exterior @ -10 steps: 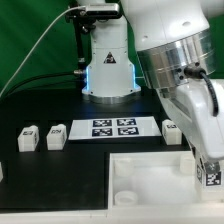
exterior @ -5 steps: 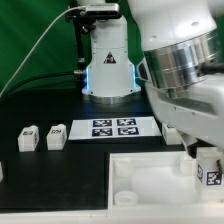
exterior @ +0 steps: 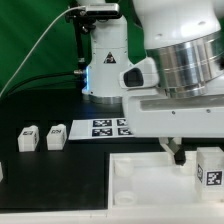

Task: Assemble one leg

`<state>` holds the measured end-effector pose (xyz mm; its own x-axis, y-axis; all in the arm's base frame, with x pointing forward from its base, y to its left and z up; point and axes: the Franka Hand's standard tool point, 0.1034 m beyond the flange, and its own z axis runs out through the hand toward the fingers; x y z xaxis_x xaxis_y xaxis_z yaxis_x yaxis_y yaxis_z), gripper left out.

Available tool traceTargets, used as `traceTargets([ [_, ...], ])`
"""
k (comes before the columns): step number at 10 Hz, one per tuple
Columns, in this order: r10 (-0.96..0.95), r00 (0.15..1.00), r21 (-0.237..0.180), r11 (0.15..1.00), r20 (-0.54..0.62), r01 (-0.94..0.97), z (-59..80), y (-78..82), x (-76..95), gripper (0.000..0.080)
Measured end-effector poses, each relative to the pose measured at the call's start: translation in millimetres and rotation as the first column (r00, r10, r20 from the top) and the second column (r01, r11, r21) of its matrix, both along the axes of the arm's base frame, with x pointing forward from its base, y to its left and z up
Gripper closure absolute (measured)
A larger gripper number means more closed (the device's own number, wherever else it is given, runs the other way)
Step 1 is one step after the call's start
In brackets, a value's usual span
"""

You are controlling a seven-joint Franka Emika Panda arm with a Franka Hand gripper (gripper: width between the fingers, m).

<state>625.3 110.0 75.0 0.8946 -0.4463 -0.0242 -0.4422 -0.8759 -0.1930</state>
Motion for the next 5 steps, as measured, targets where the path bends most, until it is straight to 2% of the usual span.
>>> traceTargets([
  [1, 0.189, 0.982, -0.058, 0.981, 0.027, -0.187, 3.3, 8.7, 2.3, 0.0150],
  [2, 0.205, 0.978, -0.061, 0.977, 0.029, -0.203, 3.2, 14.1, 1.4, 0.0150],
  [4, 0.149, 0.989, -0.049, 0.988, 0.023, -0.148, 2.8, 12.7, 1.5, 0.0180],
  [5, 0.094, 0.995, -0.042, 0.995, 0.015, -0.093, 2.8, 13.9, 1.3, 0.0360],
])
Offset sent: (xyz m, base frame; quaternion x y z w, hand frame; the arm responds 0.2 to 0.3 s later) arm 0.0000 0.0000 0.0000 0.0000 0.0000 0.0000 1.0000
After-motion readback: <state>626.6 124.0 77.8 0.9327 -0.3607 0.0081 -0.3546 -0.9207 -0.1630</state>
